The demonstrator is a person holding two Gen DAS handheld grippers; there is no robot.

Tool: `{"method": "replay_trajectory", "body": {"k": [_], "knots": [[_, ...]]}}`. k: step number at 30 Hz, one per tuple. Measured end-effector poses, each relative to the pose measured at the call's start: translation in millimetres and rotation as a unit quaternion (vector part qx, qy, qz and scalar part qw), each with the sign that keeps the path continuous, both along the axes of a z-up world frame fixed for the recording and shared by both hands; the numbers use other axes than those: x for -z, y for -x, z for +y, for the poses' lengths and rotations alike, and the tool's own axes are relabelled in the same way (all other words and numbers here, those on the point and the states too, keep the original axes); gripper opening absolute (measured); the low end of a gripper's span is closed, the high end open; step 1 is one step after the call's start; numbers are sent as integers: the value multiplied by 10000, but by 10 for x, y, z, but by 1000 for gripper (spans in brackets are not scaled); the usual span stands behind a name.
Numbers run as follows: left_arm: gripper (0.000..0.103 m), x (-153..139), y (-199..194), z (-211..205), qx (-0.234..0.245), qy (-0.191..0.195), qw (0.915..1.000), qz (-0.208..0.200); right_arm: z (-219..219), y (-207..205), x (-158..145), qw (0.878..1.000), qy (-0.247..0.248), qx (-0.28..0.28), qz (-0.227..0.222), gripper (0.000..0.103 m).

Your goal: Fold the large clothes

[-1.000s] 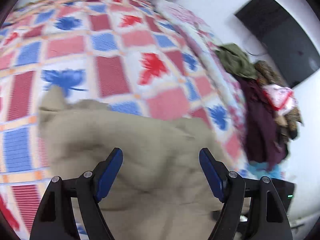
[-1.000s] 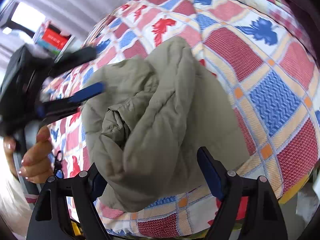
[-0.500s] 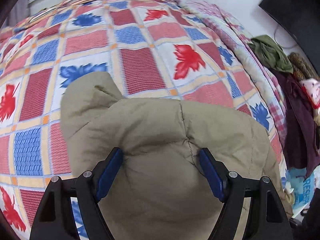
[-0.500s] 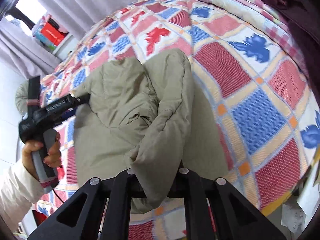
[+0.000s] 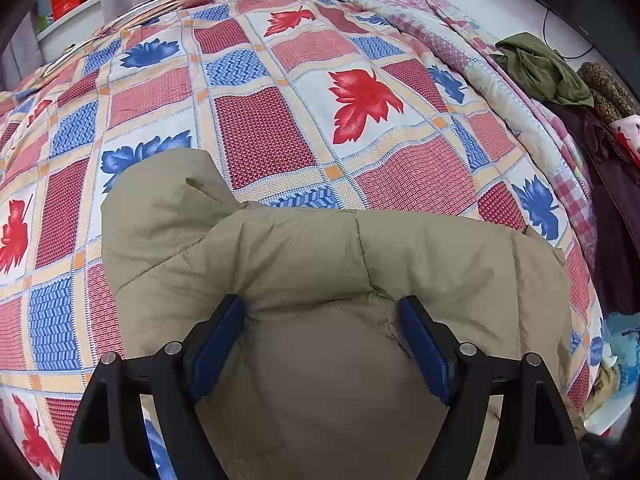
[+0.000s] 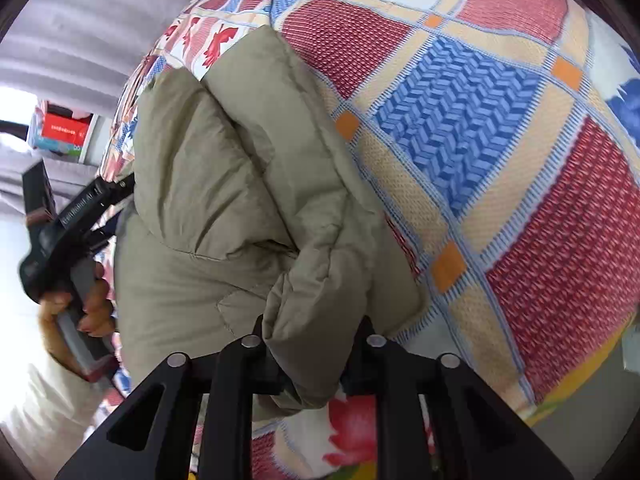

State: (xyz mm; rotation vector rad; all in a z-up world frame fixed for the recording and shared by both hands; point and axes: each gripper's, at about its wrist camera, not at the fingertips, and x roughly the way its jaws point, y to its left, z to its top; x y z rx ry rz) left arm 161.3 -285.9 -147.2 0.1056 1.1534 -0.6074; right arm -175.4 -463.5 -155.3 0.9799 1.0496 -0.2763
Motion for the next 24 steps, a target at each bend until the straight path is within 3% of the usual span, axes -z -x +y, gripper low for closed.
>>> {"method": "replay_trajectory", "body": {"k": [5,10,20,22,24], "knots": [[80,2,2,43,-30,23,10000,-8,-126,195,-554,9963,837,111,-142,43],[80,1,5,47,-21,4,10000,-40,-243,-38,-822,9928,1129,15,-402,44],[81,-160,74,331,-221,-17,9997,-55,-20,-1236,-729,9862,1281,-894,-551,43],[81,-193,117,490,-374,-20,9993,-27,15,-1371,-644,9838,1409,-1025,-421,43],[81,-213,182,668,-497,86,9987,85,15,-1464,-444,9816,1518,-1157,4,43]]}}
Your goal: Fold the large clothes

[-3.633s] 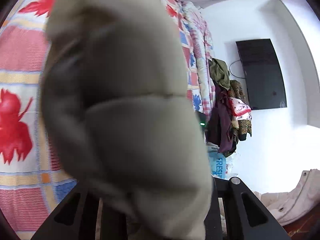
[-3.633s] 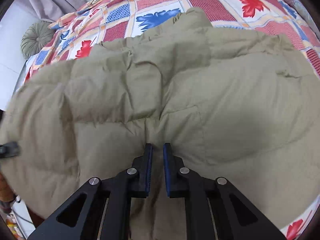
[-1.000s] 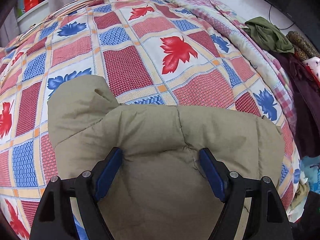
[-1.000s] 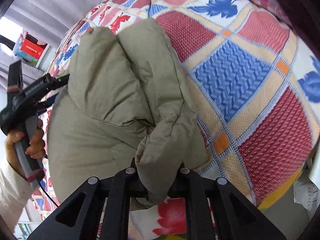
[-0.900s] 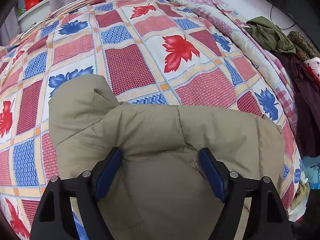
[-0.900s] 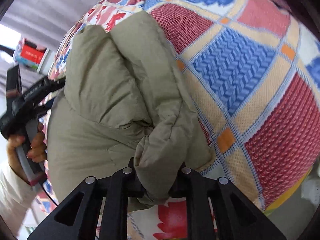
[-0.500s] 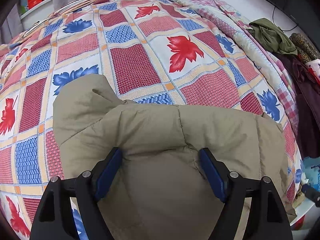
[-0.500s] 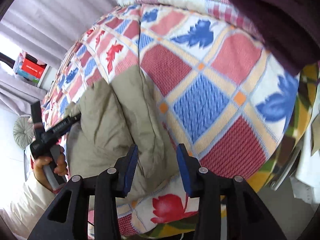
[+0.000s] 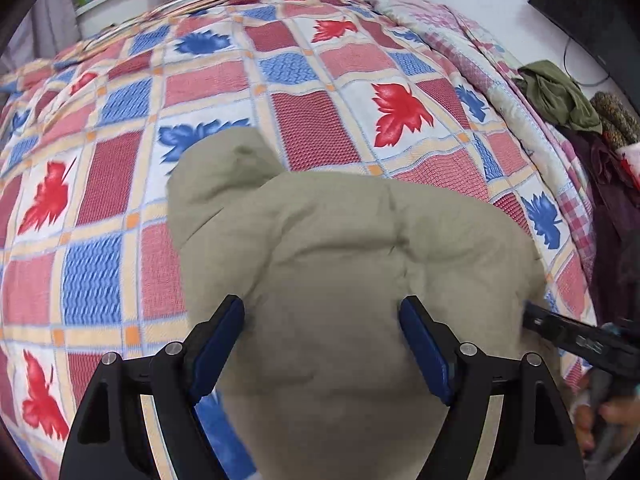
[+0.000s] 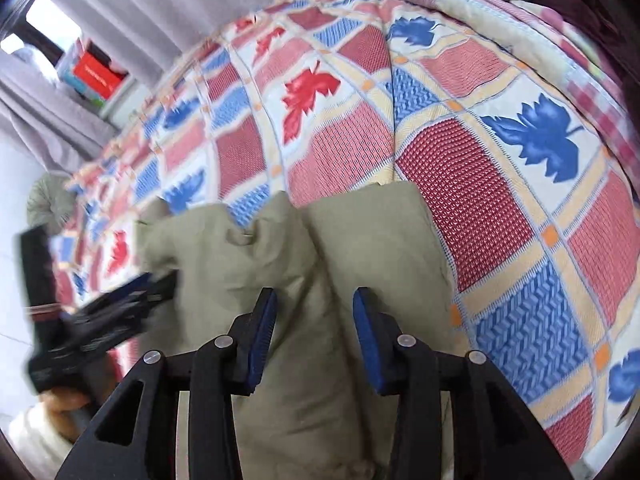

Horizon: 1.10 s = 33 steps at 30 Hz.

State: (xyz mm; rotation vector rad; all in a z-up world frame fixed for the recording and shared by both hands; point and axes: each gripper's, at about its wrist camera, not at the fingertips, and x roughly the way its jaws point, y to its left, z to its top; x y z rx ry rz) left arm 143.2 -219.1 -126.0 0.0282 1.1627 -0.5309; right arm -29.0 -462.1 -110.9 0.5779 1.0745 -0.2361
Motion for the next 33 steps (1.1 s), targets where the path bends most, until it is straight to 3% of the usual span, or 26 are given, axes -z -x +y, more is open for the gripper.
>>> {"method": "replay_trajectory", "body": {"k": [4,12,18,22,29,32,33], "knots": [[81,29,156,233,-64,82,9997,219,-129,5,321,9987,-433,136,217,41],[85,229,322,314,-20,142,9974,702,-81,93,505,9997,-198,-1,150,40],[85,223,314,410,-51,115,9969,779,29,277,203,9999,-75,69,121,43],[85,204,324,449,-57,82,9965,827,149,636,-31,9999,15,123,24,43],[85,171,354,479,-82,10,9957,923,109,1002,-119,9986,-239,445,171,44],[86,162,371,475,-45,-37,9964,848,73,996,-149,9988,-212,418,146,53],[95,159,373,472,-44,-73,9966,825,66,982,-164,9990,-178,402,127,55]]}}
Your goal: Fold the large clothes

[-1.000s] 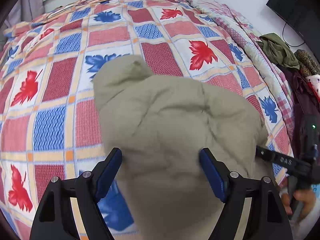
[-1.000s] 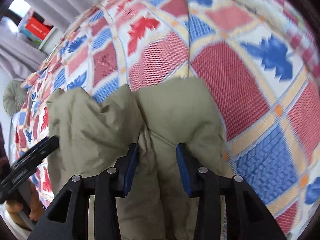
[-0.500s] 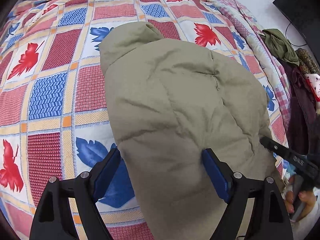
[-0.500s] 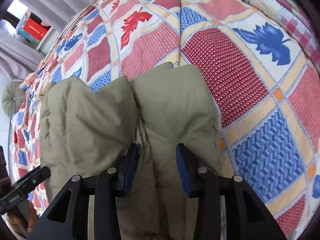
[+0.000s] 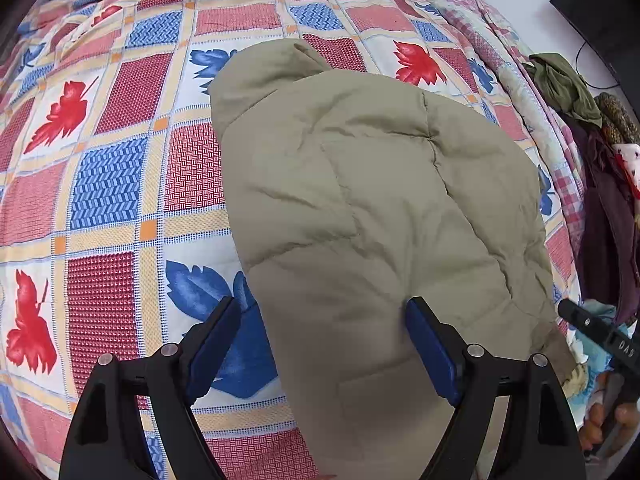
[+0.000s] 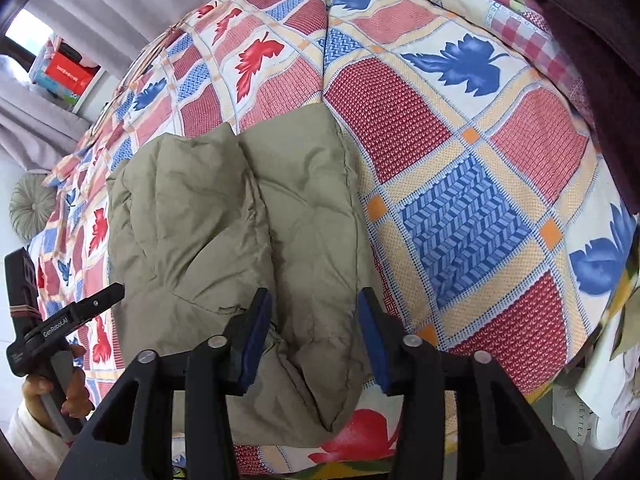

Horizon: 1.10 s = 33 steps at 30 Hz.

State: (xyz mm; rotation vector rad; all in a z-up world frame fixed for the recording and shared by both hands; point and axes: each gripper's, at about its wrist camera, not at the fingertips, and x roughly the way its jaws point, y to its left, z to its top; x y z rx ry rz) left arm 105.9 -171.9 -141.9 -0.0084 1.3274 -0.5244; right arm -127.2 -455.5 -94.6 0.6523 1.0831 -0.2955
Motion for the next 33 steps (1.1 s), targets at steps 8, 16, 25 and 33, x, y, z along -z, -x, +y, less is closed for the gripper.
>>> {"method": "replay_trajectory", "body": {"k": [8,16,25,33], "knots": [[103,7,27,8,-48,-145,9999,-21,-43,-187,-54,9998,14,-152,-136,64],[103,56,-5,4,-66,-112,9999,52,-207,-348,44,9994,-110,-321,-119,81],[103,182,-82,133,-180,522,9972,513,-529,-375,306,9964,-830,-72,-176,93],[103,323,-159,288,-235,1242,9869,1006,-637,-467,594,9850,-1702,-162,-252,94]]}}
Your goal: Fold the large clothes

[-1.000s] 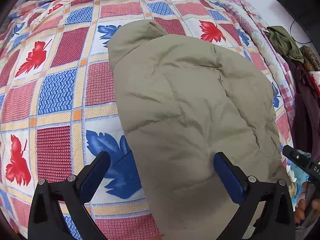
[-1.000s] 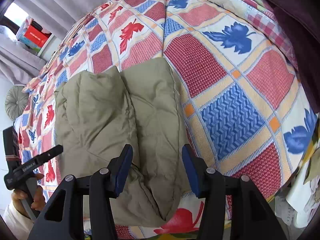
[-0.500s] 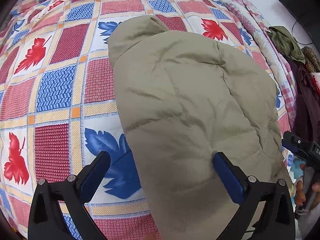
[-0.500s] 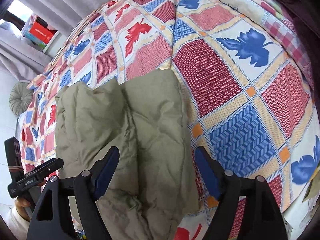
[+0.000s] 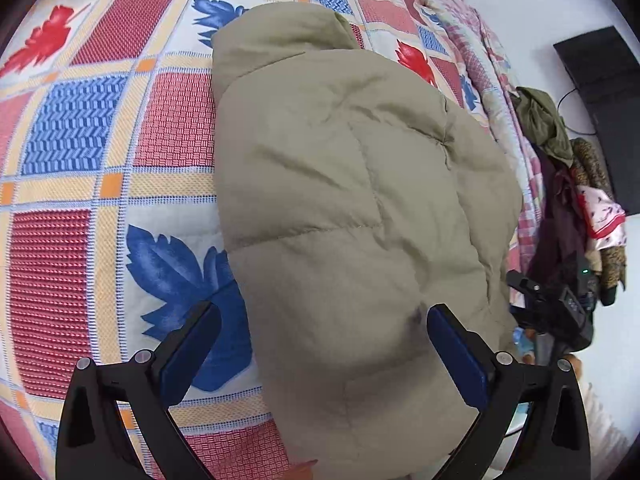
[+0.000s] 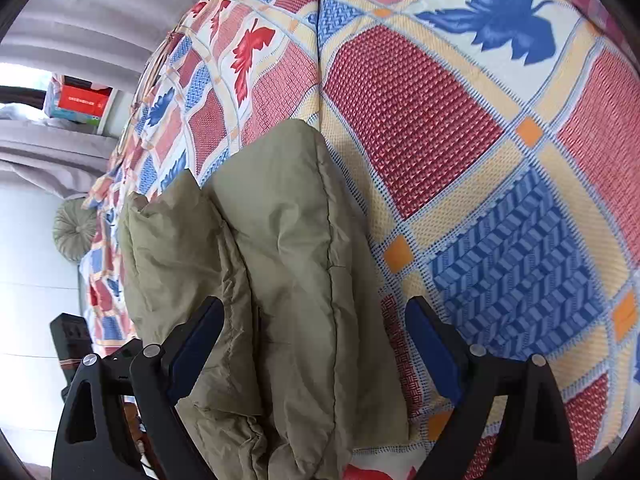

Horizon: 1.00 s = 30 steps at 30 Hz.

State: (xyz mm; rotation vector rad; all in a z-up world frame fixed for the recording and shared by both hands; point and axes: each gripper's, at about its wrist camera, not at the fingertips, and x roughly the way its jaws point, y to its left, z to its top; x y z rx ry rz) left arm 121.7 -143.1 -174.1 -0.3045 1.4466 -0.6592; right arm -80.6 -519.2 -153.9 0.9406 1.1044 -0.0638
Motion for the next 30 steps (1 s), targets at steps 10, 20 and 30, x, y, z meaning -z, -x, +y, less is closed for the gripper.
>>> {"method": "replay_trajectory", "body": {"k": [10,20,30], "knots": [[103,204,-48,-1,-92,741,9961,481,-54,-293,326,9969,-720,-309,-2,103],[103,596,-168,-113,-46,1042,9920,718,294,-827,293,9871,-581,-1490,-126,103],[101,775,-202,-341,-159,1320,9866,942,442,-1240,566,9843,-856,-1546,36,103]]}}
